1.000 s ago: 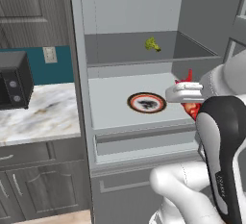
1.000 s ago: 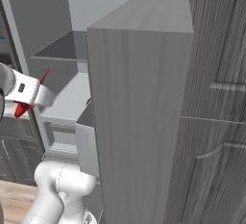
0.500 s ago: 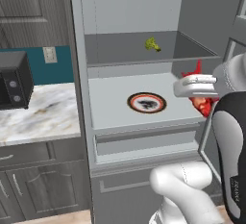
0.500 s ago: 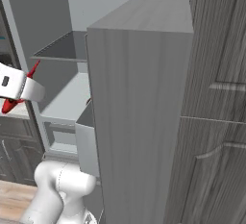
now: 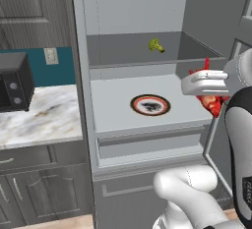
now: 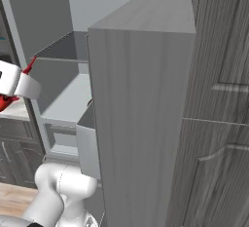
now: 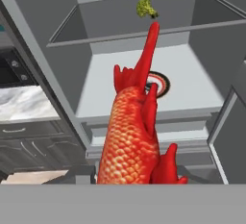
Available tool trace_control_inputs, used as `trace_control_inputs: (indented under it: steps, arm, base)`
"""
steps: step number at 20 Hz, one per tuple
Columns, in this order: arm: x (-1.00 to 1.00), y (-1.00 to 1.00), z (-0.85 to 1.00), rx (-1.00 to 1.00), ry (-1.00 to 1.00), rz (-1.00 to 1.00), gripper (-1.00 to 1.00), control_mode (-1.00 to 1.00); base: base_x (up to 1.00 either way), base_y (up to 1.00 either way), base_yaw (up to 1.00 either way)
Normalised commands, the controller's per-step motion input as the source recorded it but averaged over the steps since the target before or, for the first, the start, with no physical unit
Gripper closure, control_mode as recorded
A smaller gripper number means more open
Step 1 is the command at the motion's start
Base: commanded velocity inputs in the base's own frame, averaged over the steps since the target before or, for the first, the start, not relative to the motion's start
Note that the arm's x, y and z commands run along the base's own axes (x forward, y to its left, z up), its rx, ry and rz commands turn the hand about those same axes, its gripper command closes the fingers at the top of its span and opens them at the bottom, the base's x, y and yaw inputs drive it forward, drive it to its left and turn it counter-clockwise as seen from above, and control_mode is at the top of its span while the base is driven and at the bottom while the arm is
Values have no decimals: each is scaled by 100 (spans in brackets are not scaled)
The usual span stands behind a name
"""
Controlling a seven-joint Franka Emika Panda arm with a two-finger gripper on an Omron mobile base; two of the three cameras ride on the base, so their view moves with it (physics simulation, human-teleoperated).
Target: Transport the fish from the fridge to the microwave and turn on the microwave.
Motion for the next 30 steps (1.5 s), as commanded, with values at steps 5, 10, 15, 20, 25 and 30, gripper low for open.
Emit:
trace_control_inputs:
  steps: [5,10,15,20,25,30]
  arm:
    - [0,-6,0,0,0,0,100,-100]
    - [0,-11,0,0,0,0,100,-100]
    - [0,-7,0,0,0,0,100,-100]
    - [0,-3,0,0,0,0,100,-100]
    - [0,0,0,0,0,0,100,100]
    - [0,0,0,0,0,0,100,100]
  base:
    - [0,0,0]
    - [0,0,0]
    - [0,0,0]
    - [0,0,0]
    - [0,0,0]
    - [-34,1,0]
